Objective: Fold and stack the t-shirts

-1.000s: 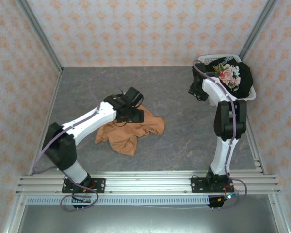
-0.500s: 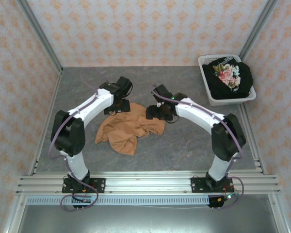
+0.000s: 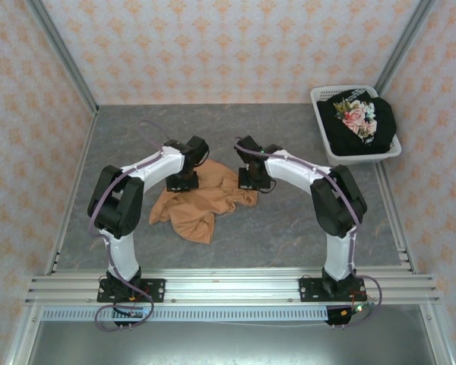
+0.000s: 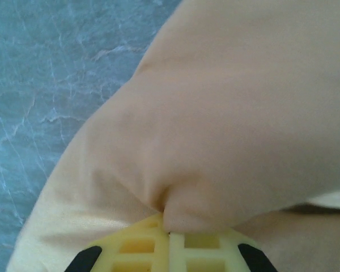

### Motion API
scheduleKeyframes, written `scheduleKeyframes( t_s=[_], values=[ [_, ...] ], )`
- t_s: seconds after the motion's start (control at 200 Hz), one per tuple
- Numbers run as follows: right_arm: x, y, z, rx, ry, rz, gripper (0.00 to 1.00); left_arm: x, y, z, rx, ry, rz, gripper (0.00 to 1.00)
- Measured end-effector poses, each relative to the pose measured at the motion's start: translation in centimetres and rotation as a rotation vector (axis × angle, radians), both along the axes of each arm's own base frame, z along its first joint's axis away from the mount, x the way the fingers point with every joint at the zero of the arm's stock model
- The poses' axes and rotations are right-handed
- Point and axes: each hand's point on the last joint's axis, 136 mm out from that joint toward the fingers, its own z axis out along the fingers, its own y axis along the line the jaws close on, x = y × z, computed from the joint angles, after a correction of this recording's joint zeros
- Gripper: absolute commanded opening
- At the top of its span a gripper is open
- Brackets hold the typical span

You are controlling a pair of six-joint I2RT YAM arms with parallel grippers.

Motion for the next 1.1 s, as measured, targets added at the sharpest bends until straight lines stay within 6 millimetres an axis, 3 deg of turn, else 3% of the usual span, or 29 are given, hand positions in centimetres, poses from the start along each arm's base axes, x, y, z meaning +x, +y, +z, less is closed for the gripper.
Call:
scheduleKeyframes(
  t_s=[0.095,0.245,0.365,0.47,0.52,0.706,0.811,0.971,1.096],
  values=[
    [2.9,-1.1,4.8,0.036,-0.112,-0.052,0.00,0.5,-0.2,1.8,-0.022,-0.052,0.000,0.00],
    [7.3,-2.8,16.4,0.156,-0.379,-0.117,0.00,3.0,-1.3,6.7,-0.083,-0.194,0.001,0.00],
    [8.7,-4.4,24.3,0.226,-0.557,-0.144,0.00,4.9,-2.2,10.4,-0.134,-0.296,0.001,0.00],
    [9.0,-4.7,28.3,0.276,-0.645,-0.124,0.00,5.6,-3.0,12.0,-0.183,-0.342,0.008,0.00],
    [8.8,-4.4,28.9,0.291,-0.659,-0.105,0.00,5.6,-3.2,12.2,-0.198,-0.350,0.016,0.03],
    [7.4,-3.3,28.1,0.338,-0.635,-0.031,0.00,5.1,-3.4,13.1,-0.244,-0.367,0.054,0.45],
    [6.0,-1.8,27.3,0.352,-0.610,0.040,0.00,4.6,-3.3,14.3,-0.279,-0.396,0.082,0.56],
    [1.8,4.6,26.6,0.454,-0.542,0.254,0.00,4.0,-2.3,17.6,-0.323,-0.482,0.151,0.62],
    [-4.4,11.1,24.3,0.534,-0.424,0.469,0.00,3.7,0.3,20.2,-0.345,-0.559,0.245,0.71]
  ],
)
